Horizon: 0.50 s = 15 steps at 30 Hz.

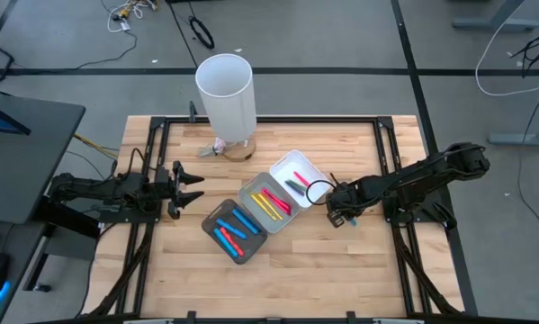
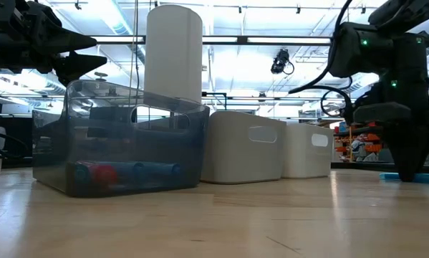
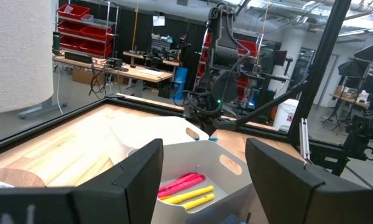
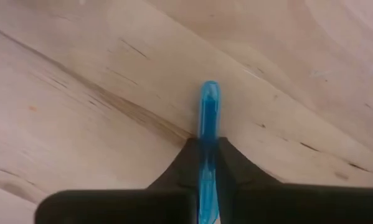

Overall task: Pick & Place Markers
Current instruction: Put the blue pen into the white bin

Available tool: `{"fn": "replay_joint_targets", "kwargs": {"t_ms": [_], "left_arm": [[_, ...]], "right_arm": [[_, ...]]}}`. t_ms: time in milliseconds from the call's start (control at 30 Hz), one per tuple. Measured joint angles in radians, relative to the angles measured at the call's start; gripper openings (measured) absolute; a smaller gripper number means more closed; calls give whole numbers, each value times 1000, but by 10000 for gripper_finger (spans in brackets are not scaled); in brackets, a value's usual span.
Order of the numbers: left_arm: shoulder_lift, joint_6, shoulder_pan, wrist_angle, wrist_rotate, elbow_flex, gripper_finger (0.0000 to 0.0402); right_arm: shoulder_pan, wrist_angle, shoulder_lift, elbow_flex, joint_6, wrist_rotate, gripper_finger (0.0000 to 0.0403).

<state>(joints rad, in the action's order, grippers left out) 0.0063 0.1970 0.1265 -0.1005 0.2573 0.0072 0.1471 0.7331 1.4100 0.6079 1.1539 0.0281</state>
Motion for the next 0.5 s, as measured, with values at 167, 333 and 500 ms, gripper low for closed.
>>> {"fn": "replay_joint_targets", "kwargs": {"t_ms": [167, 333, 500], "left_arm": [[0, 0, 0, 0, 0, 0, 234], [0, 0, 0, 0, 0, 0, 234], [0, 0, 0, 0, 0, 0, 234]], "right_arm": [[3, 44, -3, 17, 16, 4, 29], [4, 141, -9, 82, -27, 48, 22], [4, 233, -28, 163, -59, 51, 20]]}}
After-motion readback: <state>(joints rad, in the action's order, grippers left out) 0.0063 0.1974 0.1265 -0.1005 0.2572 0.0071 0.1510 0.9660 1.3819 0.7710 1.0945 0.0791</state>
